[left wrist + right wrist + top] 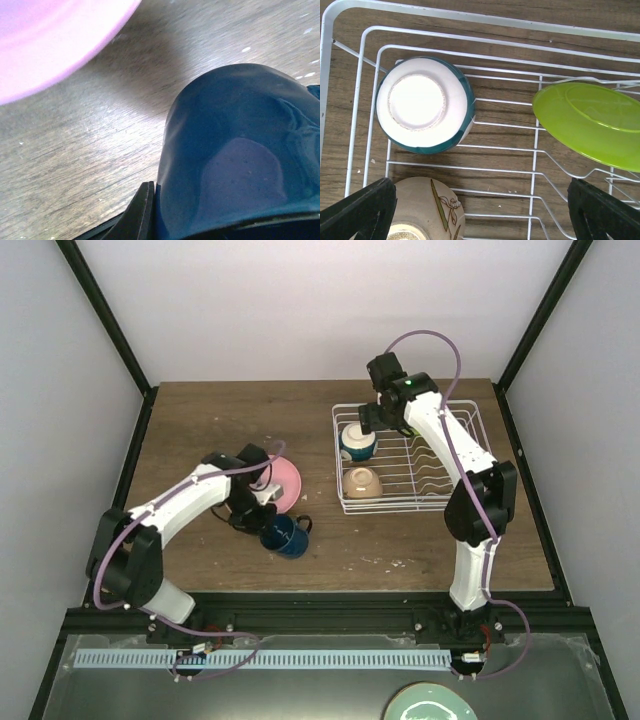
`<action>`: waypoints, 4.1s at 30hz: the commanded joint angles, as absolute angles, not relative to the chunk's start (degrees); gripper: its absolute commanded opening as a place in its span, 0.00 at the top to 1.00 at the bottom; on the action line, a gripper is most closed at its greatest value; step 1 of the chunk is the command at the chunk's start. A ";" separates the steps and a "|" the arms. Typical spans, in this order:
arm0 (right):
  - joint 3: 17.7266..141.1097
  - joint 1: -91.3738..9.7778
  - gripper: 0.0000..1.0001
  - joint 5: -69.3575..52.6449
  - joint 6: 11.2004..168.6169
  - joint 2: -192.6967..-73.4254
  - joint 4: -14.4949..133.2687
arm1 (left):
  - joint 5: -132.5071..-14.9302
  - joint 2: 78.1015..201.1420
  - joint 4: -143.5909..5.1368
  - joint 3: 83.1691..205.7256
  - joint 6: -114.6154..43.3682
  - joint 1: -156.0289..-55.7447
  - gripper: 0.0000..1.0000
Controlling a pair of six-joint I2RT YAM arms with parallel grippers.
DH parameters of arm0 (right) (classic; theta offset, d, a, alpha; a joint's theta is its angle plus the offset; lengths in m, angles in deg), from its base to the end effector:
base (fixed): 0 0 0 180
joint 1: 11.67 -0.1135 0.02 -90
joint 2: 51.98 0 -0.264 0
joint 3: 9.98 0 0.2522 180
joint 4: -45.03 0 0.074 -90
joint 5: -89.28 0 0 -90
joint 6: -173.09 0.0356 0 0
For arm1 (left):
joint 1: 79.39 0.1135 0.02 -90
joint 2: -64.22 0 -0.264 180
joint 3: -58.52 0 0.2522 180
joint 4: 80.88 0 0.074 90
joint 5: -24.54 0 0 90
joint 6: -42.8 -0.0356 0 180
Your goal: Load the mixed dishes into the dish rack
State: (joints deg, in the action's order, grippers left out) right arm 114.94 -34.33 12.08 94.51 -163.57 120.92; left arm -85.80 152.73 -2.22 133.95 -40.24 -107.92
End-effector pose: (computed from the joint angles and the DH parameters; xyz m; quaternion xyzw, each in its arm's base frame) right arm 0.3838 0.1517 0.3206 -0.0682 0.9634 -0.0345 0.2571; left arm 0.2186 -0.1329 0.2130 -0.1815 -0.9673 0.1636 0.0680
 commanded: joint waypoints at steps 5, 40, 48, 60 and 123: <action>115.18 -31.61 0.06 5.70 95.46 -163.61 118.82 | -77.25 142.24 -6.54 148.88 -41.46 -108.04 1.00; 108.67 -26.24 0.29 -65.33 113.98 -163.97 87.90 | -31.33 144.92 -86.79 131.62 -76.15 -113.85 1.00; 108.82 -27.56 0.29 -68.95 117.06 -167.45 82.75 | -33.11 147.97 -89.22 134.22 -75.02 -114.22 1.00; 110.47 -31.66 0.37 -76.21 124.41 -172.68 74.16 | -32.29 150.44 -90.40 135.67 -74.93 -114.85 1.00; 99.45 -27.60 0.99 -8.73 99.26 -145.73 110.15 | -42.40 145.95 -58.86 139.19 -56.57 -106.46 0.00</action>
State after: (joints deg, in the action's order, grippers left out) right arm 101.98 -27.86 -18.78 100.50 -150.94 108.11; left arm -41.60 146.71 -59.88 137.86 -57.44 -106.52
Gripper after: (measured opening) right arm 0.117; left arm 0.997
